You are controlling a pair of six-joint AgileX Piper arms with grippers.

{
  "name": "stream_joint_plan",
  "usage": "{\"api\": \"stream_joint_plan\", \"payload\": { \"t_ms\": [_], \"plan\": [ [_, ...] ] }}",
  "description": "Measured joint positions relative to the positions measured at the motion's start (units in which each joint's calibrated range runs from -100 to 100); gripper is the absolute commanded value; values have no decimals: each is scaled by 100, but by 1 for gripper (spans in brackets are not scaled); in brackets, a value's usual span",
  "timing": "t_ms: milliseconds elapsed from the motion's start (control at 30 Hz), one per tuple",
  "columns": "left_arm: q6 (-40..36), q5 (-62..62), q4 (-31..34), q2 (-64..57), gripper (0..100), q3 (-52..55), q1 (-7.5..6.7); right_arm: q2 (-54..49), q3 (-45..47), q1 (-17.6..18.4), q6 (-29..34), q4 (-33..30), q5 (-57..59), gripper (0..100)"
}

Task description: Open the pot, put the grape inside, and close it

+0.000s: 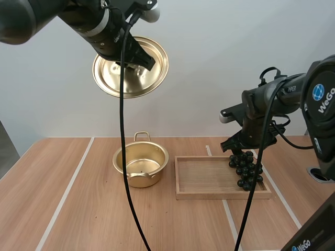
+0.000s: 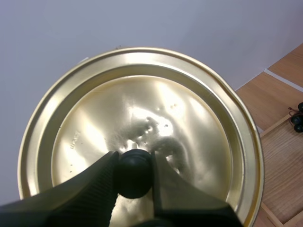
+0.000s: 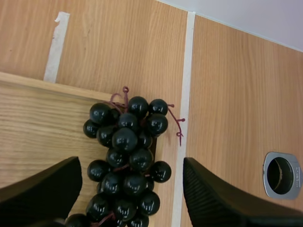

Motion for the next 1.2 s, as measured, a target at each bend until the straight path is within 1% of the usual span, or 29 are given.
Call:
{"api": "stream_joint_plan", "payload": {
  "t_ms": [433,1000,1200],
  "plan": [
    [0,0,0,-24,0,0,0,813,-391,0,9,36,9,100],
    [10,0,0,-24,0,0,0,1497,-394,0,9,36,67,100],
    [10,0,0,-24,0,0,0,1582,-401,0,9,1,-65,100]
  ]
}}
